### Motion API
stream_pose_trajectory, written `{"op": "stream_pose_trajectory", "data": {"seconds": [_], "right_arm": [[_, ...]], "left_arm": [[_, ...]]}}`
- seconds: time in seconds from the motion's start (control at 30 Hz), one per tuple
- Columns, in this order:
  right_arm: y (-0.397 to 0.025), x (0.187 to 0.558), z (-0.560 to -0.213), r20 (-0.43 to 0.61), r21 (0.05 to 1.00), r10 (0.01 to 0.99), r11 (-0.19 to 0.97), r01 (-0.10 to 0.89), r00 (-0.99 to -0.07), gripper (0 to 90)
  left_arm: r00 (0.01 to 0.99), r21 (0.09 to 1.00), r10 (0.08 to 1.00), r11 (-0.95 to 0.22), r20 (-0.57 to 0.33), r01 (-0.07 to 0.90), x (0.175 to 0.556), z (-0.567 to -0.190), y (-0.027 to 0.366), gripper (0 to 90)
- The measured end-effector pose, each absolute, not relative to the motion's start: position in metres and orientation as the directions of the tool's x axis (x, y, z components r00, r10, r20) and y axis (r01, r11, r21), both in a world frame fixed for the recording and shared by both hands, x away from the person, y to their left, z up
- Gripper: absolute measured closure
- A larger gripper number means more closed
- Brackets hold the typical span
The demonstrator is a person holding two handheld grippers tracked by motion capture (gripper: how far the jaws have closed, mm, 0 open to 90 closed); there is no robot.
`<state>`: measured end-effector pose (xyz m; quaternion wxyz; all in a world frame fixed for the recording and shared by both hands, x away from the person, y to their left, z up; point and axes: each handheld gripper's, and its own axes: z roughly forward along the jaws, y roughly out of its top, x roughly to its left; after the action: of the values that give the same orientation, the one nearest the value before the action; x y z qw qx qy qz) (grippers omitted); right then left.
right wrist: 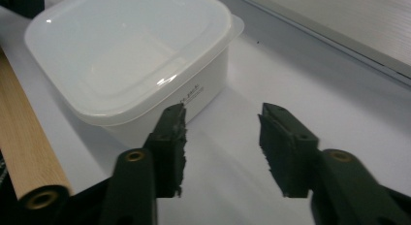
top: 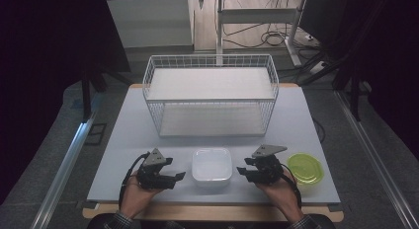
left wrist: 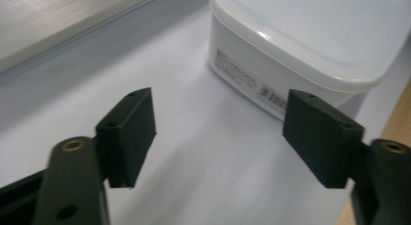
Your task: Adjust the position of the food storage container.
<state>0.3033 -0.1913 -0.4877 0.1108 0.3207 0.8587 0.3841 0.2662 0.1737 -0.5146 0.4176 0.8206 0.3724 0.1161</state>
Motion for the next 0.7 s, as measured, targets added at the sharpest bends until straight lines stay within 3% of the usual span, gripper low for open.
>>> {"op": "stream_pose_trajectory", "data": {"seconds": [0.07,0.1,0.2,0.4,0.7], "right_arm": [[-0.197,0.300,-0.486,0.069,0.745,0.642,0.476,0.468,-0.763,41.4],[-0.197,0.300,-0.486,0.069,0.745,0.642,0.476,0.468,-0.763,41.4],[-0.202,0.297,-0.487,0.091,0.756,0.647,0.450,0.475,-0.757,28.0],[-0.202,0.296,-0.491,0.096,0.751,0.640,0.456,0.478,-0.762,17.1],[-0.199,0.295,-0.493,0.074,0.750,0.635,0.472,0.462,-0.769,9.0]], "left_arm": [[0.680,0.764,0.725,-0.376,-0.108,0.523,0.261,-0.515,0.172,15.0],[0.680,0.764,0.725,-0.376,-0.108,0.523,0.261,-0.515,0.172,12.1],[0.674,0.759,0.734,-0.390,-0.085,0.521,0.257,-0.516,0.172,7.4],[0.677,0.756,0.734,-0.410,-0.058,0.510,0.252,-0.522,0.172,4.0],[0.679,0.781,0.731,-0.383,-0.071,0.493,0.254,-0.526,0.179,1.5]]}}
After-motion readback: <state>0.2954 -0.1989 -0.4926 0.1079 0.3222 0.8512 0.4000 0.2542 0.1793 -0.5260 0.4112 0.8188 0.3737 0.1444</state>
